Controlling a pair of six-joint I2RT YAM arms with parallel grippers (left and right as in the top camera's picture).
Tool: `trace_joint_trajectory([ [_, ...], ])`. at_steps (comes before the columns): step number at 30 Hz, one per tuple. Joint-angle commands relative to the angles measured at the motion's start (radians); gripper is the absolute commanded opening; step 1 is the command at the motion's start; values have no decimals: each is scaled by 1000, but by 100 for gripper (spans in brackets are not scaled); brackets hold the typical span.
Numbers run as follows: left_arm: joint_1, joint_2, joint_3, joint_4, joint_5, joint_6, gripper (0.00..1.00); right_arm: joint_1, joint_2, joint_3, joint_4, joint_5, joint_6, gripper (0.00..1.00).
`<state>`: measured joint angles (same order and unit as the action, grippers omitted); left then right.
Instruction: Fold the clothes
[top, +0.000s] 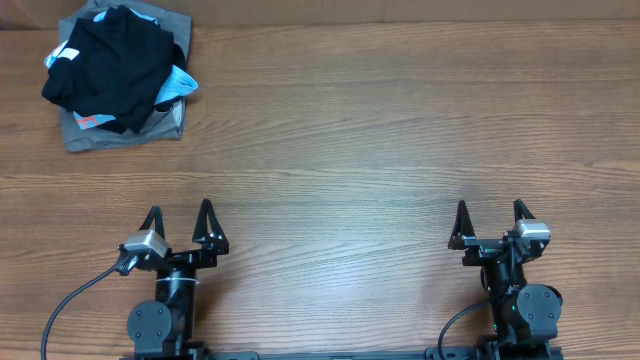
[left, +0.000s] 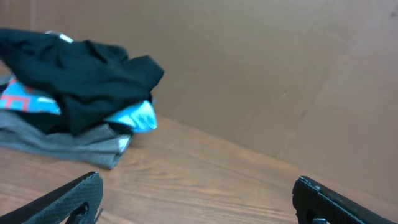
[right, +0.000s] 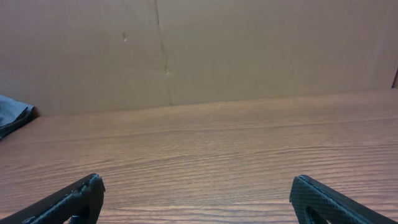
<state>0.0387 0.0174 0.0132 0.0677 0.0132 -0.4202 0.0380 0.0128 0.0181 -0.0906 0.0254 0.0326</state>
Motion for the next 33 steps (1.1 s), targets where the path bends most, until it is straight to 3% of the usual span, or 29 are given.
trace_joint_trajectory([
  [1, -6, -14, -9, -15, -49, -4, 100, -6, -10, -10, 7, -5, -3, 100],
  [7, -5, -14, -8, -147, -43, 64, 100, -6, -10, -10, 7, -5, -3, 100],
  [14, -5, -14, -8, -145, -16, 182, 100, -6, -10, -10, 7, -5, -3, 100],
  [33, -5, -14, -8, -145, -13, 181, 100, -6, -10, -10, 7, -5, -3, 100],
])
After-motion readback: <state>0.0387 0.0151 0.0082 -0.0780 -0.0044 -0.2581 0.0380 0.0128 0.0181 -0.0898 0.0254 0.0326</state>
